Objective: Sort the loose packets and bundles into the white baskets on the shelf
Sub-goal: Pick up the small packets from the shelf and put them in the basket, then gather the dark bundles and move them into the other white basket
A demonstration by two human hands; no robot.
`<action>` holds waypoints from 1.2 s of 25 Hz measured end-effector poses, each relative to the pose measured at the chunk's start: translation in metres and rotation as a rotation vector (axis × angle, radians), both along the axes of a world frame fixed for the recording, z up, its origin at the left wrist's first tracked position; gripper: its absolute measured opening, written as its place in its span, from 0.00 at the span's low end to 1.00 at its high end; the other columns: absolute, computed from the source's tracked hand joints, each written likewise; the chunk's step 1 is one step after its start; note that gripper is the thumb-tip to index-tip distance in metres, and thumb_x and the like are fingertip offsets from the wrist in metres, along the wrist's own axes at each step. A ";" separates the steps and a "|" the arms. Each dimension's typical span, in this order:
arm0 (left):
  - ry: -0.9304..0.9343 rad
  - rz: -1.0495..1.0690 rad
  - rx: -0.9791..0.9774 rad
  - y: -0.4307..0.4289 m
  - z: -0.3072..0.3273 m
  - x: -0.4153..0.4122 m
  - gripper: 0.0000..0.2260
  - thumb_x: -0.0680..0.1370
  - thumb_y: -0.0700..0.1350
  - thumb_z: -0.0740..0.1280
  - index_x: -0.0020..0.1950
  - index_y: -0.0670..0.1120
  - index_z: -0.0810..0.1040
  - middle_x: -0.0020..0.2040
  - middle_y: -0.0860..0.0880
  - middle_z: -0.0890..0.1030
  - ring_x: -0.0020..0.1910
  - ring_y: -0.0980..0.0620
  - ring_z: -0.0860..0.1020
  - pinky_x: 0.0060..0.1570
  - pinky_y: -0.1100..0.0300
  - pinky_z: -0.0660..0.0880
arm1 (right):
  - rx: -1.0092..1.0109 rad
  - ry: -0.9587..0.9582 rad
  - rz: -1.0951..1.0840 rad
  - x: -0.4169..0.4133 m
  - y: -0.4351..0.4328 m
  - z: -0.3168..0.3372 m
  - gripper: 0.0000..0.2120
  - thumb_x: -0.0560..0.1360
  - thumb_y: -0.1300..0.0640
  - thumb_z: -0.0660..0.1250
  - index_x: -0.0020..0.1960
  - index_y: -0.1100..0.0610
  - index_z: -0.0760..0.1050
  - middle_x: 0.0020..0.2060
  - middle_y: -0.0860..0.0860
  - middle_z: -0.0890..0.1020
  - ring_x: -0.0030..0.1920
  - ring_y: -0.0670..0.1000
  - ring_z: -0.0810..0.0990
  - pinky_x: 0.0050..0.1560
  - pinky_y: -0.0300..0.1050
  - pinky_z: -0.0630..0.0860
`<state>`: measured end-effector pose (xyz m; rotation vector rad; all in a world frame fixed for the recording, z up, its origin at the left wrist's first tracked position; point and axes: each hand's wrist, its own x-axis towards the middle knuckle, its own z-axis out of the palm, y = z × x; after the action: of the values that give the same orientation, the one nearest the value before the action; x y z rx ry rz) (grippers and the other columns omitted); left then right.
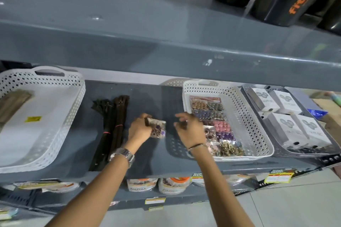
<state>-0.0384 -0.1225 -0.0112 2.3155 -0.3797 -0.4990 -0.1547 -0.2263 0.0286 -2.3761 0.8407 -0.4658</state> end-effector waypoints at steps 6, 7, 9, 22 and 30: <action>0.240 -0.067 -0.514 -0.056 0.052 -0.026 0.12 0.74 0.43 0.72 0.57 0.47 0.79 0.47 0.49 0.81 0.49 0.47 0.82 0.45 0.57 0.82 | 0.319 -0.334 -0.178 0.000 -0.034 0.021 0.17 0.74 0.66 0.66 0.62 0.58 0.75 0.57 0.60 0.81 0.56 0.58 0.79 0.57 0.48 0.75; 0.238 -0.166 -0.518 -0.072 0.057 -0.038 0.14 0.75 0.44 0.71 0.59 0.46 0.78 0.46 0.52 0.80 0.46 0.51 0.82 0.45 0.59 0.82 | 0.344 -0.393 -0.258 -0.015 -0.051 0.021 0.17 0.73 0.69 0.66 0.60 0.58 0.77 0.56 0.58 0.82 0.55 0.57 0.81 0.54 0.49 0.78; 0.156 -0.449 -0.416 -0.099 0.059 -0.067 0.21 0.77 0.43 0.68 0.70 0.46 0.71 0.49 0.54 0.79 0.39 0.58 0.79 0.34 0.71 0.78 | 0.429 -0.405 -0.438 -0.050 -0.090 0.013 0.18 0.71 0.72 0.66 0.57 0.57 0.79 0.55 0.55 0.83 0.51 0.55 0.82 0.46 0.46 0.81; -0.629 -0.908 0.470 -0.109 0.015 -0.109 0.23 0.79 0.53 0.61 0.72 0.46 0.69 0.76 0.42 0.63 0.74 0.44 0.63 0.75 0.47 0.53 | 0.114 0.376 -0.527 -0.085 -0.150 -0.027 0.14 0.73 0.58 0.69 0.59 0.55 0.77 0.59 0.58 0.79 0.52 0.57 0.80 0.54 0.48 0.77; -0.485 -0.280 -0.118 -0.050 0.022 -0.042 0.22 0.77 0.43 0.62 0.71 0.51 0.68 0.72 0.48 0.70 0.70 0.47 0.70 0.70 0.52 0.66 | -0.024 0.484 -0.455 -0.054 -0.090 0.014 0.16 0.74 0.50 0.67 0.60 0.54 0.77 0.61 0.58 0.77 0.59 0.60 0.78 0.59 0.55 0.77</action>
<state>-0.0800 -0.1723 0.0110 2.2600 -0.9480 -0.0317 -0.2085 -0.3160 0.0422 -2.3454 1.6163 -0.0600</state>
